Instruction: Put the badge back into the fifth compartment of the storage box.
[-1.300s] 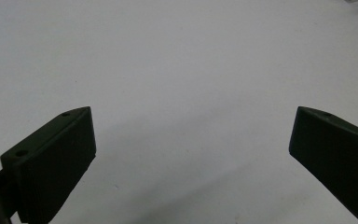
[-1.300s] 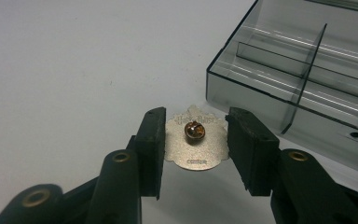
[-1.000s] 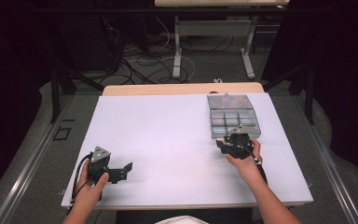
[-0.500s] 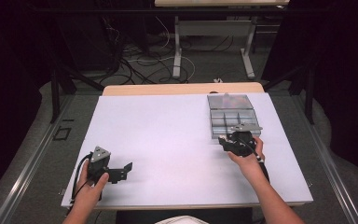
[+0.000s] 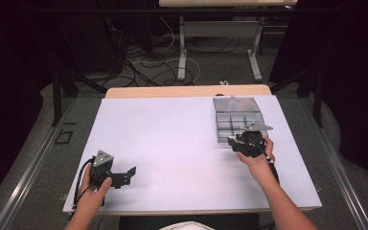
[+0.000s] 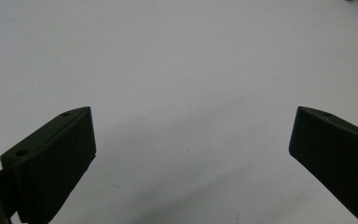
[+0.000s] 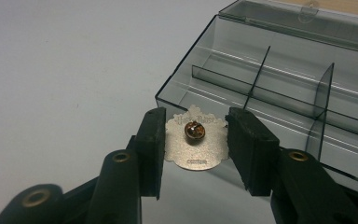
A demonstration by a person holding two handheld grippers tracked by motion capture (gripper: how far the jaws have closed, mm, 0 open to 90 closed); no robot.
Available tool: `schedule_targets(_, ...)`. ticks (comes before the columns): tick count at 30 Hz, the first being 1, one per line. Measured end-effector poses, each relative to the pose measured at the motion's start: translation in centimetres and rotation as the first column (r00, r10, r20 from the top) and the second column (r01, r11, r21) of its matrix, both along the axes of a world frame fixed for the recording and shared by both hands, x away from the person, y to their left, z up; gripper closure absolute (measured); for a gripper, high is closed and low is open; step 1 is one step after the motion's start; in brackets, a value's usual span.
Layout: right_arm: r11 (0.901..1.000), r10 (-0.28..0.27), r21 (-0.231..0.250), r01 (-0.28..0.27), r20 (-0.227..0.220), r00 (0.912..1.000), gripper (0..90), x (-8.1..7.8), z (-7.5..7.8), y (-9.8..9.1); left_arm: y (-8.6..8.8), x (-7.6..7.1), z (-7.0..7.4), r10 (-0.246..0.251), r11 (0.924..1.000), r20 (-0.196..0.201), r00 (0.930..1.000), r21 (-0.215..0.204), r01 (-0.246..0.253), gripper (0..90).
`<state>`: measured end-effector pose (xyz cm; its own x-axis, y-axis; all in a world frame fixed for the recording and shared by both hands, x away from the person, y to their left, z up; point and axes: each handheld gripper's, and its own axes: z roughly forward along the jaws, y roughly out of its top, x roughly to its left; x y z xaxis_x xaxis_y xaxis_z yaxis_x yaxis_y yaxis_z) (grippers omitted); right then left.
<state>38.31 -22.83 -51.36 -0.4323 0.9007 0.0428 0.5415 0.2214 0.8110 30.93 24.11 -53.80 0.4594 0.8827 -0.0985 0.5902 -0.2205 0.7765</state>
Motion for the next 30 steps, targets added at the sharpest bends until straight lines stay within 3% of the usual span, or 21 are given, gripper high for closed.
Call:
schedule_targets(13,0.9991,-0.036,-0.022,0.036,0.004,0.9993,57.4,1.2,0.5,-1.0,0.0,0.0,-0.1,0.002,1.0,0.006,1.0,-0.002,-0.002,1.0)
schedule_targets(30,0.9969,-0.072,-0.03,0.072,0.0,0.9974,57.4,2.5,0.0,-1.9,0.0,0.1,0.0,-0.007,1.0,-0.006,1.0,-0.001,0.007,1.0)
